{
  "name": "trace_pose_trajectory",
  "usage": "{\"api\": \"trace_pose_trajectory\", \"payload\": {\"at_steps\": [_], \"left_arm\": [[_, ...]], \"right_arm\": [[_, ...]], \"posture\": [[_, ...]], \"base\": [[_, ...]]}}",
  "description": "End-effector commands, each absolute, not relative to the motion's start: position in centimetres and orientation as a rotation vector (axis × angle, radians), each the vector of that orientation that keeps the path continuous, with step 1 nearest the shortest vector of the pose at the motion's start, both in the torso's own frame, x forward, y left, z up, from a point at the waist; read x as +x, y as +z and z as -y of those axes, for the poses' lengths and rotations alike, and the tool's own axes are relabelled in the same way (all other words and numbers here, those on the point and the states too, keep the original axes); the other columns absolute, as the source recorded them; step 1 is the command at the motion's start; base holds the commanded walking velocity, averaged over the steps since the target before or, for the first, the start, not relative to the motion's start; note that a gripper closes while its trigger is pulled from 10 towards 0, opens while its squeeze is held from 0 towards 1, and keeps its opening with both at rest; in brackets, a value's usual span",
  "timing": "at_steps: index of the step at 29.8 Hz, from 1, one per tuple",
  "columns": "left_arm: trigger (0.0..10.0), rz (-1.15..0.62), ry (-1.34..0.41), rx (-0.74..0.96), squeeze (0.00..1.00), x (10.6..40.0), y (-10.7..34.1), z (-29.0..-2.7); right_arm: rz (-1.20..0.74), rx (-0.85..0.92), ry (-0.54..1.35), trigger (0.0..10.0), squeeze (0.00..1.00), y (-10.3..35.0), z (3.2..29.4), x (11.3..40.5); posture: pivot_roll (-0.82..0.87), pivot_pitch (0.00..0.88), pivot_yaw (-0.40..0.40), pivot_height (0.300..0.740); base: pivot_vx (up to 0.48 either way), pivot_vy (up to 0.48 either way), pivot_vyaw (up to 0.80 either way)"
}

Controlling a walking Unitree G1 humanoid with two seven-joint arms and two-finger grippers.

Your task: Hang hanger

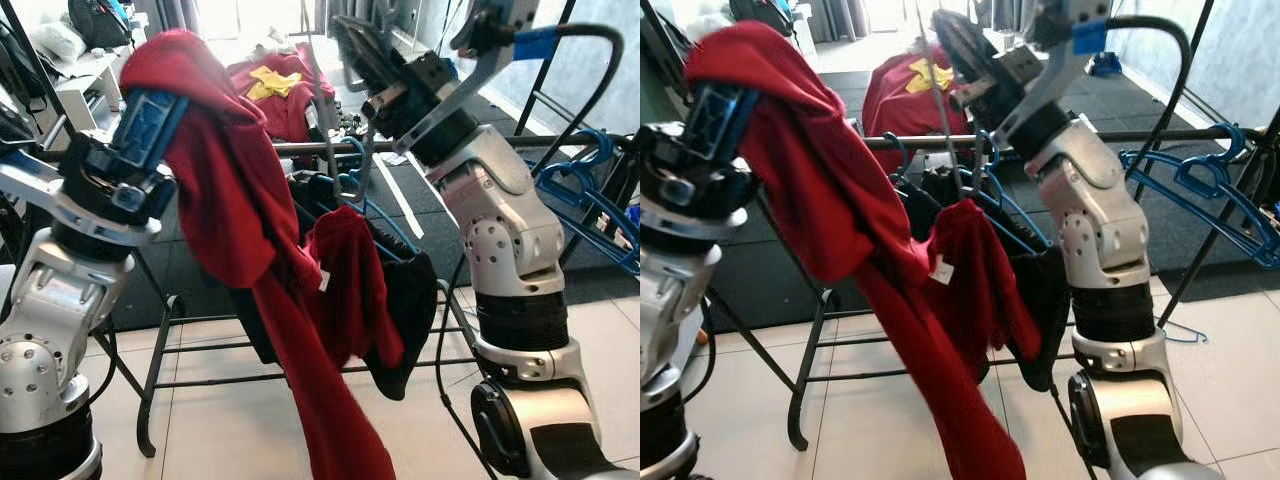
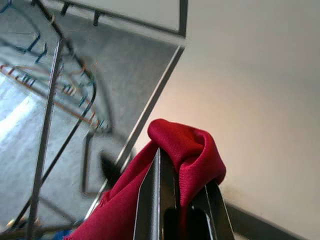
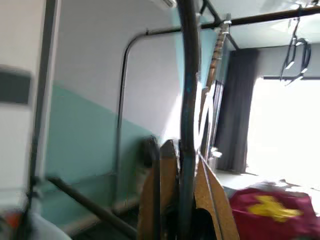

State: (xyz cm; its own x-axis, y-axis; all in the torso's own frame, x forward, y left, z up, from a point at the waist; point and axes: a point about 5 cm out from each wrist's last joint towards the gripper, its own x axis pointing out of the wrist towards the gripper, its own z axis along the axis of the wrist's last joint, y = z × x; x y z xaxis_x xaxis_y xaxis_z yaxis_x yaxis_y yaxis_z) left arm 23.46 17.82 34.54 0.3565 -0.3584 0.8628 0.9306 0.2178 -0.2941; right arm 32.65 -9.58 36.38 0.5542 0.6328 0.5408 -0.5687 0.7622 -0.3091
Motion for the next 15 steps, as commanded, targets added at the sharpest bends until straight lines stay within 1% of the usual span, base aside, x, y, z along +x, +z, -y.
{"api": "trace_pose_trajectory", "payload": {"at_steps": [1, 2, 3, 4, 5, 6, 7, 9, 10, 11, 12, 13, 14, 15], "left_arm": [[10.0, 0.850, -1.013, -1.018, 0.00, 23.0, 36.4, -18.9], [10.0, 0.850, -1.013, -1.018, 0.00, 23.0, 36.4, -18.9], [10.0, 0.874, -1.004, -1.050, 0.00, 23.0, 36.9, -19.2], [10.0, 0.874, -1.004, -1.050, 0.00, 23.0, 36.9, -19.2], [10.0, 0.895, -0.999, -1.074, 0.00, 22.9, 37.5, -19.4], [10.0, 0.895, -0.999, -1.074, 0.00, 22.9, 37.5, -19.4], [10.0, 0.910, -0.988, -1.082, 0.00, 23.0, 38.1, -19.5], [10.0, 0.910, -0.988, -1.082, 0.00, 23.0, 38.1, -19.5], [10.0, 0.915, -0.961, -1.092, 0.00, 23.2, 38.6, -19.5], [10.0, 0.912, -0.931, -1.096, 0.00, 23.4, 38.9, -19.5], [10.0, 0.893, -0.878, -1.097, 0.00, 24.1, 38.8, -19.5], [10.0, 0.893, -0.878, -1.097, 0.00, 24.1, 38.8, -19.5], [10.0, 0.870, -0.830, -1.111, 0.00, 24.7, 38.5, -19.5], [10.0, 0.837, -0.782, -1.102, 0.00, 25.3, 38.0, -19.6]], "right_arm": [[0.665, -0.350, 0.701, 10.0, 0.00, 34.1, 8.2, 33.0], [0.665, -0.350, 0.701, 10.0, 0.00, 34.1, 8.2, 33.0], [0.666, -0.450, 0.695, 10.0, 0.00, 33.3, 7.9, 33.0], [0.666, -0.450, 0.695, 10.0, 0.00, 33.3, 7.9, 33.0], [0.669, -0.560, 0.680, 10.0, 0.00, 32.6, 7.6, 33.2], [0.669, -0.560, 0.680, 10.0, 0.00, 32.6, 7.6, 33.2], [0.647, -0.608, 0.695, 10.0, 0.00, 31.8, 7.4, 33.4], [0.647, -0.608, 0.695, 10.0, 0.00, 31.8, 7.4, 33.4], [0.628, -0.552, 0.719, 10.0, 0.00, 31.6, 7.1, 33.4], [0.603, -0.346, 0.769, 10.0, 0.00, 32.2, 6.7, 33.1], [0.589, -0.041, 0.846, 10.0, 0.00, 33.6, 6.4, 32.5], [0.589, -0.041, 0.846, 10.0, 0.00, 33.6, 6.4, 32.5], [0.591, 0.177, 0.929, 10.0, 0.00, 34.8, 6.3, 31.8], [0.600, 0.289, 0.993, 10.0, 0.00, 35.6, 6.3, 31.3]], "posture": [[-0.11, 0.048, 0.018, 0.740], [-0.11, 0.048, 0.018, 0.740], [-0.11, 0.048, 0.018, 0.740], [-0.11, 0.048, 0.018, 0.740], [-0.11, 0.046, 0.019, 0.740], [-0.11, 0.046, 0.019, 0.740], [-0.11, 0.046, 0.019, 0.740], [-0.11, 0.046, 0.019, 0.740], [-0.10, 0.044, 0.020, 0.740], [-0.10, 0.044, 0.023, 0.740], [-0.10, 0.043, 0.025, 0.740], [-0.10, 0.043, 0.025, 0.740], [-0.10, 0.043, 0.026, 0.740], [-0.11, 0.044, 0.029, 0.740]], "base": [[0.000, 0.000, 0.00], [0.000, 0.000, 0.00], [0.000, 0.000, 0.00], [0.000, 0.000, 0.00], [0.000, 0.000, 0.00], [0.000, 0.000, 0.00], [0.000, 0.000, 0.00], [0.000, 0.000, 0.00], [0.000, 0.000, 0.00], [0.000, 0.000, 0.00], [0.000, 0.000, 0.00], [0.000, 0.000, 0.00], [0.000, 0.000, 0.00], [0.000, 0.000, 0.00]]}}
